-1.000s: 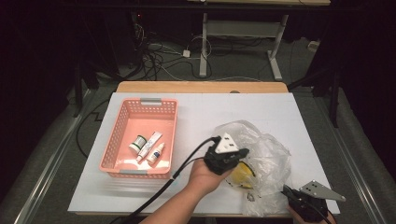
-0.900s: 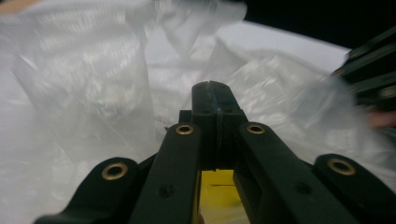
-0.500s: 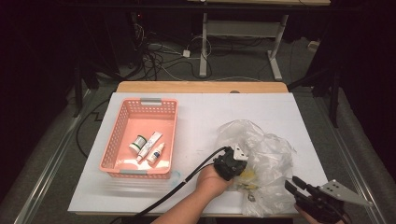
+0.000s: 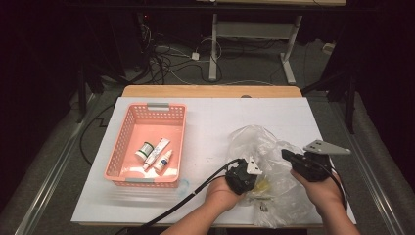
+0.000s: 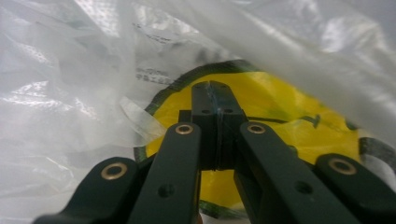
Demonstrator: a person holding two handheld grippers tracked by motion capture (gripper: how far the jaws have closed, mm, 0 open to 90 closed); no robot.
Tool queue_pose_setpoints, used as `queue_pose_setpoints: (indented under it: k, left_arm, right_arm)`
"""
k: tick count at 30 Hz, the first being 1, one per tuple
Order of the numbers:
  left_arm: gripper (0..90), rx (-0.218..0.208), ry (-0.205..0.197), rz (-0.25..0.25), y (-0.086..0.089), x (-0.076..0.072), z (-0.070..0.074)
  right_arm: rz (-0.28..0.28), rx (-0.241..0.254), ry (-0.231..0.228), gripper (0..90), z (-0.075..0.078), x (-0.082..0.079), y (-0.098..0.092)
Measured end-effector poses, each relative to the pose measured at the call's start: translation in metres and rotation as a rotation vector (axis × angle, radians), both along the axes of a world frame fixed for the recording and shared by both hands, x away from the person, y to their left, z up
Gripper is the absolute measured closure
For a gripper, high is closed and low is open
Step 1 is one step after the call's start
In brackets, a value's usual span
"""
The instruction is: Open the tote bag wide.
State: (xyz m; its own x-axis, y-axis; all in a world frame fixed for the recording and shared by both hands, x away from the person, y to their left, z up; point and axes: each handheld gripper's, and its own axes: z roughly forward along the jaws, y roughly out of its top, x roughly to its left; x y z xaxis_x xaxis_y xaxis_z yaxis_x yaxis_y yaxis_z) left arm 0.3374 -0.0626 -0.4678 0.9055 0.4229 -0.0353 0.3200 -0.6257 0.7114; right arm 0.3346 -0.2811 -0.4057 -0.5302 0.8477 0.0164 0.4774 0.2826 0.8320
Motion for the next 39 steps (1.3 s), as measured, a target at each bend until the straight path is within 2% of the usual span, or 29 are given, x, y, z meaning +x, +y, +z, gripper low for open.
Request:
queue_pose_setpoints:
  k: [2, 4, 7, 9, 13, 14, 15, 18, 19, 20, 21, 22, 23, 24, 26, 27, 29, 30, 31, 32, 33, 34, 36, 37, 39]
  left_arm:
    - [87.7, -0.005, 0.001, -0.008, 0.001, -0.002, -0.001]
    - [87.6, 0.0, 0.003, -0.01, 0.001, -0.003, -0.001]
    - [87.5, 0.002, 0.004, -0.005, 0.002, -0.002, -0.003]
    - [86.0, 0.008, 0.005, -0.001, 0.003, -0.001, -0.003]
    - [81.5, -0.044, 0.003, 0.049, 0.005, 0.005, 0.005]
    - [77.8, -0.057, 0.0, 0.065, 0.005, 0.008, 0.008]
    - [67.0, -0.07, -0.001, 0.083, 0.004, 0.009, 0.011]
    - [52.7, -0.087, 0.02, 0.112, -0.001, 0.016, 0.014]
    - [49.2, -0.074, 0.036, 0.11, -0.004, 0.017, 0.012]
    - [49.0, -0.034, 0.069, 0.089, -0.008, 0.019, 0.004]
    - [52.0, -0.034, 0.069, 0.089, -0.008, 0.019, 0.004]
    - [58.9, 0.016, 0.08, 0.067, -0.01, 0.018, -0.005]
    - [63.3, 0.006, 0.066, 0.068, -0.009, 0.016, -0.006]
    - [69.7, -0.001, 0.073, 0.071, -0.008, 0.017, -0.007]
    - [81.3, 0.004, 0.075, 0.054, -0.007, 0.017, -0.007]
    - [86.4, 0.006, 0.071, 0.048, -0.006, 0.017, -0.007]
    - [88.2, 0.002, 0.058, 0.05, -0.004, 0.016, -0.007]
    - [88.3, 0.002, 0.058, 0.05, -0.004, 0.016, -0.007]
    - [88.3, 0.006, 0.045, 0.054, -0.002, 0.015, -0.007]
    - [88.3, 0.0, 0.04, 0.061, 0.004, 0.016, -0.007]
    - [88.2, 0.0, 0.04, 0.061, 0.004, 0.016, -0.007]
    - [88.2, -0.003, 0.039, 0.074, 0.012, 0.017, -0.007]
    - [88.2, -0.003, 0.041, 0.077, 0.016, 0.017, -0.008]
    - [88.2, 0.001, 0.038, 0.082, 0.022, 0.016, -0.007]
    - [88.2, 0.005, 0.037, 0.084, 0.025, 0.015, -0.007]
  right_arm:
    - [-0.008, -0.018, 0.04, 90.0, -0.015, 0.009, 0.004]
    - [-0.021, -0.027, 0.092, 85.6, -0.03, 0.013, 0.004]
    - [-0.025, -0.014, 0.137, 72.0, -0.046, 0.007, -0.002]
    - [-0.025, -0.042, 0.157, 59.1, -0.054, -0.002, -0.004]
    - [-0.011, -0.058, 0.184, 47.4, -0.063, -0.013, -0.008]
    - [-0.009, -0.057, 0.187, 44.9, -0.065, -0.016, -0.009]
    - [-0.008, -0.053, 0.178, 42.7, -0.066, -0.018, -0.009]
    - [0.012, -0.065, 0.17, 37.1, -0.067, -0.025, -0.005]
    - [0.025, -0.062, 0.168, 36.0, -0.068, -0.026, -0.003]
    - [0.04, -0.062, 0.168, 35.5, -0.068, -0.026, -0.001]
    - [0.04, -0.062, 0.168, 35.5, -0.068, -0.026, -0.001]
    - [0.051, -0.059, 0.16, 35.3, -0.067, -0.026, 0.005]
    - [0.053, -0.061, 0.151, 36.4, -0.067, -0.024, 0.007]
    - [0.051, -0.061, 0.145, 38.0, -0.067, -0.023, 0.009]
    - [0.062, -0.067, 0.149, 47.1, -0.067, -0.019, 0.014]
    - [0.06, -0.091, 0.152, 55.5, -0.069, -0.017, 0.017]
    - [0.036, -0.11, 0.133, 85.6, -0.069, -0.016, 0.018]
    - [0.036, -0.11, 0.133, 85.6, -0.069, -0.016, 0.018]
    - [0.039, -0.097, 0.143, 90.0, -0.068, -0.015, 0.017]
    - [0.031, -0.113, 0.119, 90.0, -0.068, -0.017, 0.011]
    - [0.031, -0.113, 0.119, 90.0, -0.068, -0.017, 0.011]
    - [-0.005, -0.103, 0.114, 90.0, -0.068, -0.018, 0.001]
    - [-0.022, -0.097, 0.118, 90.0, -0.068, -0.018, -0.004]
    - [-0.057, -0.091, 0.115, 90.0, -0.067, -0.017, -0.017]
    - [-0.079, -0.098, 0.116, 90.0, -0.066, -0.016, -0.025]
